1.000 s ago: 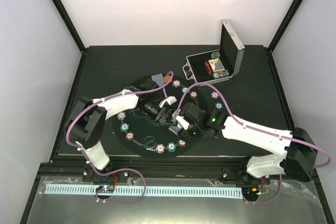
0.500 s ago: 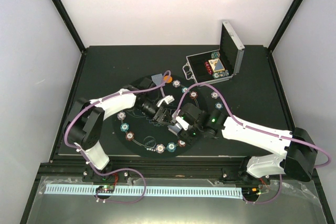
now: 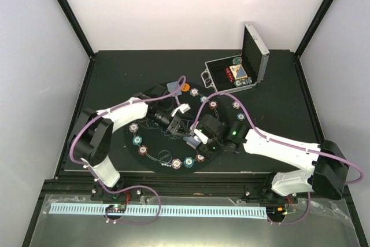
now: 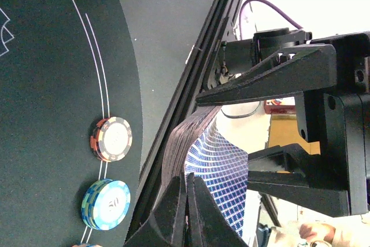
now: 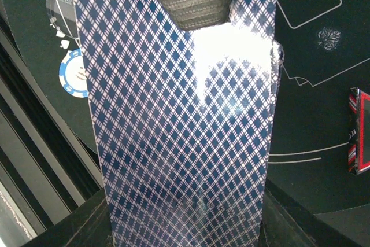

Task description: Distribute texas hold em gaming equipment

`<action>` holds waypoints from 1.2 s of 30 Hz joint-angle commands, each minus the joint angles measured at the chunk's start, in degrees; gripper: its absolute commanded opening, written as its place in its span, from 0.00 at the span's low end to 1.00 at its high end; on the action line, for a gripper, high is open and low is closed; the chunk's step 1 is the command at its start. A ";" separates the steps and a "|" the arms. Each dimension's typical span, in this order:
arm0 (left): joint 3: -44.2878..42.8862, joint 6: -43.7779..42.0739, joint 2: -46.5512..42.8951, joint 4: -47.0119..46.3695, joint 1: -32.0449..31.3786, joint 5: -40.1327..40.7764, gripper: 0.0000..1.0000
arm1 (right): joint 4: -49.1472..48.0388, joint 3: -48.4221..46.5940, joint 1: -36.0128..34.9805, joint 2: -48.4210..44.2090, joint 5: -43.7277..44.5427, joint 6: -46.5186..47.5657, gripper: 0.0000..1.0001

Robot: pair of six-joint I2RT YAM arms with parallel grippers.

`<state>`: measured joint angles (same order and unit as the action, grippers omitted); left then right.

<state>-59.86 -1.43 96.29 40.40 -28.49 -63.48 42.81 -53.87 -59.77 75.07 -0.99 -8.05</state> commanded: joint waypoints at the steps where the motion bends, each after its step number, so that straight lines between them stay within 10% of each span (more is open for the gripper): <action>1: 0.67 -0.90 -2.00 0.30 1.19 0.07 0.02 | -1.32 -0.10 -0.12 -0.02 3.37 -2.43 0.54; 21: 3.75 4.45 -9.54 -5.31 11.09 20.00 0.02 | -1.65 3.34 11.06 -1.45 8.45 -9.17 0.53; 36: -15.77 -7.43 11.11 4.60 -8.10 11.65 0.02 | -0.57 1.88 23.48 -7.02 12.56 -10.02 0.54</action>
<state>-71.00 -4.49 103.44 41.43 -33.54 -50.19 42.59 -50.43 -36.84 70.02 9.69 -17.12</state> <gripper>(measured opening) 0.022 0.539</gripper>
